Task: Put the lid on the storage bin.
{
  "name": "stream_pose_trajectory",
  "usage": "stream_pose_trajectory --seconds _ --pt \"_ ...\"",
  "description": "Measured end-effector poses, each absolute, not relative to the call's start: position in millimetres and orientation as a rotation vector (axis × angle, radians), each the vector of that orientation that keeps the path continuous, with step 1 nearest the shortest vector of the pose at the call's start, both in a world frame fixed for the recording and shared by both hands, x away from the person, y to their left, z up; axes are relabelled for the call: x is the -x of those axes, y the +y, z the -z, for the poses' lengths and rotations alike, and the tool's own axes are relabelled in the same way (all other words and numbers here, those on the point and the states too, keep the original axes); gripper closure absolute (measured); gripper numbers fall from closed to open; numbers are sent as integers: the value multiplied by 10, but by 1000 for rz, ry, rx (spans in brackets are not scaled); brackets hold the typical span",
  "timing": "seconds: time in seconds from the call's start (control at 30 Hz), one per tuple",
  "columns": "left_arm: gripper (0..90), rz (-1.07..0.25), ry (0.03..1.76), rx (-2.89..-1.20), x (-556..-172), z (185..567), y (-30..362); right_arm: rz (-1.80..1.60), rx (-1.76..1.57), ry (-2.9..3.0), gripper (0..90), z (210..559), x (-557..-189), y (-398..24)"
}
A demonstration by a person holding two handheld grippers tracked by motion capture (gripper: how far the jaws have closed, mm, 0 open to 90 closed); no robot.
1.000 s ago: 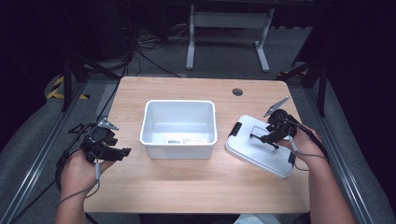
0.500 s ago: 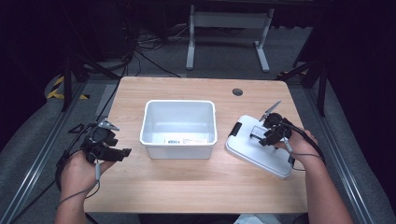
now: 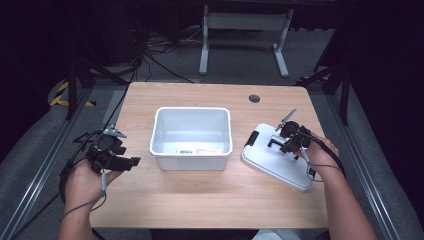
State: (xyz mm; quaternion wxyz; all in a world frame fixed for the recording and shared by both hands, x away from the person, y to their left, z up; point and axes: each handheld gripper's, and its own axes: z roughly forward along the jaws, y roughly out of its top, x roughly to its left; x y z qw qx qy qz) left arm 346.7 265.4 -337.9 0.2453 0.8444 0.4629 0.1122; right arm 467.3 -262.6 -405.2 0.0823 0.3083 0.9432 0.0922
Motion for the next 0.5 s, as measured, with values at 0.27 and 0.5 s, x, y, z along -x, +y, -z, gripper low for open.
stream_pose_trajectory --seconds 0.27,0.5 --pt "378 -311 1270 -2270 -3467 3332 2711 -252 -849 2828 839 3974 -4690 -2595" --pt "378 -314 1255 -2258 -3528 3293 2736 -297 -795 2814 839 3661 -4628 -2609"
